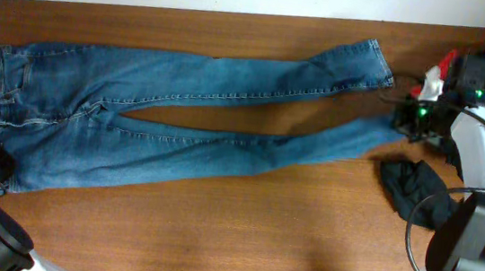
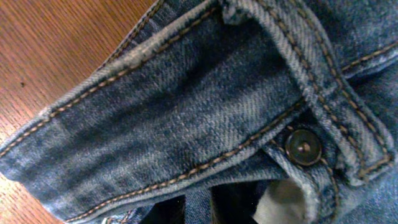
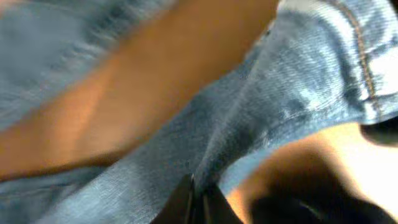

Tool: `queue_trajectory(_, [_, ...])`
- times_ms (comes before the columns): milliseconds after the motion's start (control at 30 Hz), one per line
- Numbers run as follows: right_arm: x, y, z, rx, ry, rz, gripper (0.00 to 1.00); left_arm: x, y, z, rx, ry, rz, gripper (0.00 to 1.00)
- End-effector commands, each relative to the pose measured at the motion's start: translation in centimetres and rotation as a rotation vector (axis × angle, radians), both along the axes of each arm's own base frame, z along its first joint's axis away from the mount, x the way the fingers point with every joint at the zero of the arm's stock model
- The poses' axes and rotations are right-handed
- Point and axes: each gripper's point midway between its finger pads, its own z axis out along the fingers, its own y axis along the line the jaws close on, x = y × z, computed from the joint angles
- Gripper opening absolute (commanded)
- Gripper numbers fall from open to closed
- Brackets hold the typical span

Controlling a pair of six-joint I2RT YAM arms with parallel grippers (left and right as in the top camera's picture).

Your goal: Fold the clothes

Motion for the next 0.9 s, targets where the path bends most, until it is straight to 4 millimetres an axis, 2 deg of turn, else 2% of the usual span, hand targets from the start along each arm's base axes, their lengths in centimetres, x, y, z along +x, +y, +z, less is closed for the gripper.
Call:
queue_trajectory(0, [-3.3, -5.9, -2.4, -0.193, 0.14, -0.142, 0.66, 0.7, 0.3, 0.2, 0.01, -0.01, -0.024, 0.15])
queue_trajectory(67, [-3.8, -7.1, -2.1, -0.155, 0.133, -0.22, 0.69, 0.7, 0.3, 0.2, 0.01, -0.01, -0.024, 0.15])
queue_trajectory(167, [-3.5, -6.8, -1.3, 0.003, 0.07, -0.242, 0.69, 0.7, 0.3, 0.2, 0.01, -0.01, -0.024, 0.16])
queue_trajectory(233, [-2.8, -5.0, -0.6, 0.127, 0.021, -0.185, 0.68, 0.7, 0.3, 0.2, 0.01, -0.01, -0.024, 0.17])
queue_trajectory(267, [-2.3, -3.5, 0.0, 0.193, -0.016, -0.122, 0.64, 0.7, 0.3, 0.2, 0.01, -0.01, -0.024, 0.18])
queue_trajectory(300, [-1.6, -1.0, 0.8, 0.268, -0.065, -0.022, 0.62, 0.7, 0.3, 0.2, 0.01, -0.01, -0.024, 0.18])
queue_trajectory(367, [-1.1, 1.5, 1.2, 0.299, -0.085, 0.067, 0.62, 0.7, 0.3, 0.2, 0.01, -0.01, -0.024, 0.19])
queue_trajectory(400, [-0.9, 2.8, 0.9, 0.274, -0.067, 0.104, 0.63, 0.7, 0.3, 0.2, 0.009, -0.01, -0.024, 0.19])
queue_trajectory(433, [-1.0, 3.6, 0.0, 0.204, -0.008, 0.08, 0.82, 0.7, 0.3, 0.2, 0.009, -0.011, -0.024, 0.19])
queue_trajectory(467, [-1.2, 3.3, -0.9, 0.128, 0.054, -0.013, 0.84, 0.7, 0.2, 0.1, 0.005, -0.01, -0.025, 0.19])
queue_trajectory(533, [-1.8, 2.8, -2.1, 0.022, 0.15, -0.236, 0.85, 0.6, 0.2, 0.1, 0.002, -0.008, -0.026, 0.19])
queue_trajectory(600, [-1.8, 4.4, -2.8, 0.06, 0.193, -0.367, 0.85, 0.6, 0.2, 0.1, 0.002, -0.007, -0.026, 0.19])
queue_trajectory(667, [-1.7, 6.0, -3.5, 0.085, 0.222, -0.449, 0.84, 0.6, 0.2, 0.1, 0.002, -0.008, -0.026, 0.19])
queue_trajectory(800, [-1.9, 7.0, -5.3, 0.055, 0.275, -0.575, 0.85, 0.6, 0.2, 0.1, 0.002, -0.008, -0.026, 0.19])
queue_trajectory(867, [-2.4, 7.6, -7.3, 0.063, 0.337, -0.621, 0.81, 0.6, 0.2, 0.1, 0.002, -0.008, -0.026, 0.19])
